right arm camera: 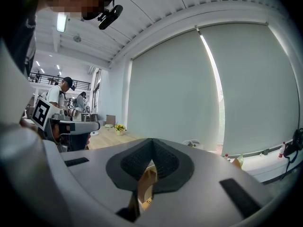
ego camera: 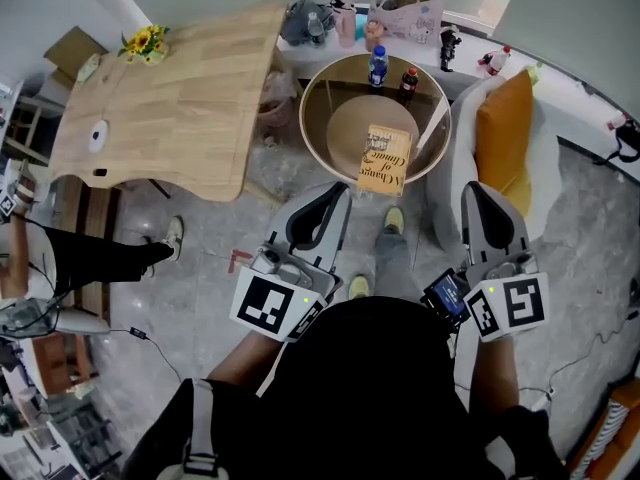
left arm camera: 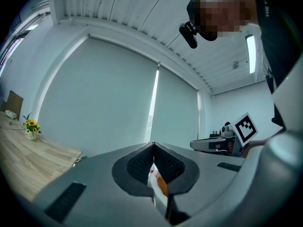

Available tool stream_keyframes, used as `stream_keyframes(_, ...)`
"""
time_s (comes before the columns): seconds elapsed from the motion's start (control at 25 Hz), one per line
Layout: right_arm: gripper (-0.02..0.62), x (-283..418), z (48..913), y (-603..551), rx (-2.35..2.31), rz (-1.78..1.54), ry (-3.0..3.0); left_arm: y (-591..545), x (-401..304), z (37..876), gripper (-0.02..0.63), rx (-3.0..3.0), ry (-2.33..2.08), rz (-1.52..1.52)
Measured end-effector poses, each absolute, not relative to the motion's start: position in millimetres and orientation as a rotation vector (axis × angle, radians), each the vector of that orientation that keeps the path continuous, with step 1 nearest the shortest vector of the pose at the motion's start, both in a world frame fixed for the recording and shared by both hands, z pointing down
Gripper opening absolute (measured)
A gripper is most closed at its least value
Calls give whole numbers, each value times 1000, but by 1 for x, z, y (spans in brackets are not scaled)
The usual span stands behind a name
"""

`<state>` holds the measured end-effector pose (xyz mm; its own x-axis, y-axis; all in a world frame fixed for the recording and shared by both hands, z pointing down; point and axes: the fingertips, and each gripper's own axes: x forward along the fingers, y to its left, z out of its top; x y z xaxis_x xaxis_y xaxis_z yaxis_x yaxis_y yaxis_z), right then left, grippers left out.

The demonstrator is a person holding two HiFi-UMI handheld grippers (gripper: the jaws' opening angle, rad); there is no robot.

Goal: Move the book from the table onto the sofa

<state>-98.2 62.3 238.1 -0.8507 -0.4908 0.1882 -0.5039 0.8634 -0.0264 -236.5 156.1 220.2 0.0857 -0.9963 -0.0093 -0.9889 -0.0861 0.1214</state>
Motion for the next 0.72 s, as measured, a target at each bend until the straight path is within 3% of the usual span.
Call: stream_keyframes(0.72,9,-129,283,-44,695,176,-2764,57,-275,247,14,2140,-2071,-104)
